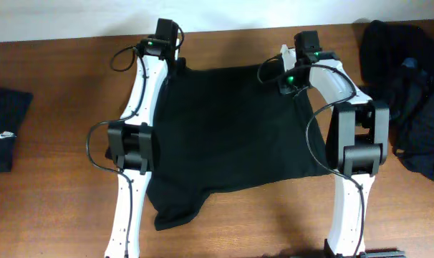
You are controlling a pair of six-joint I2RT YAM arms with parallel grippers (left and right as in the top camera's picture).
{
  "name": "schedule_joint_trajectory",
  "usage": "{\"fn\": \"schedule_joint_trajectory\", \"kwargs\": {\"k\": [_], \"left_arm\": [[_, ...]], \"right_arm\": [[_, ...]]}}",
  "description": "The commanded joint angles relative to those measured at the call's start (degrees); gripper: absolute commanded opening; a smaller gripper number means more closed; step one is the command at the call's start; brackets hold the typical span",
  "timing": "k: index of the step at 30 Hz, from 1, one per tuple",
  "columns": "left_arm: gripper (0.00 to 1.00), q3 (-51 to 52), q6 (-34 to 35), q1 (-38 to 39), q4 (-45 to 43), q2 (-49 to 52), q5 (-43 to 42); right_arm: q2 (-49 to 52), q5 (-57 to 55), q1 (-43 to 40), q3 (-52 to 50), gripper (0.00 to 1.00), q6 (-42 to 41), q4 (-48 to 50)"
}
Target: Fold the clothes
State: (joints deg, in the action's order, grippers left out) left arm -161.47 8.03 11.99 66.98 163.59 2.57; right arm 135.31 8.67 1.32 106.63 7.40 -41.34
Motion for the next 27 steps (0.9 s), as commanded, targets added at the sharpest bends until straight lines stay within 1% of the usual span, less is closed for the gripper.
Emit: {"fn": "schedule_joint_trajectory", "kwargs": {"k": [1, 6, 13, 19, 27], "left_arm": [[0.01, 0.2, 0.1, -2.0, -0.6, 1.7, 2.0], [0.01, 0.2, 0.1, -3.2, -1.1, 2.9, 1.8], [0.01, 0.2, 0.1, -3.5, -1.7, 3.7, 1.8], [0.01, 0.2, 0.1, -3.8, -2.3, 3.7, 1.8], [0.01, 0.2, 0.8, -5.1, -2.5, 3.7, 1.7]], "right_arm": [[0.5, -4.2, 0.1, 0.5, 0.04, -0.8, -0.9], [0.5, -7.9, 0.0, -0.3, 0.04, -0.8, -1.6], [0.5, -7.9, 0.0, -0.5, 0.04, -0.8, -1.8], [0.5, -11.6, -1.0, -0.5, 0.04, -2.5, -5.0], [0.5, -9.8, -3.3, -0.5, 0.04, -3.4, -6.4]]}}
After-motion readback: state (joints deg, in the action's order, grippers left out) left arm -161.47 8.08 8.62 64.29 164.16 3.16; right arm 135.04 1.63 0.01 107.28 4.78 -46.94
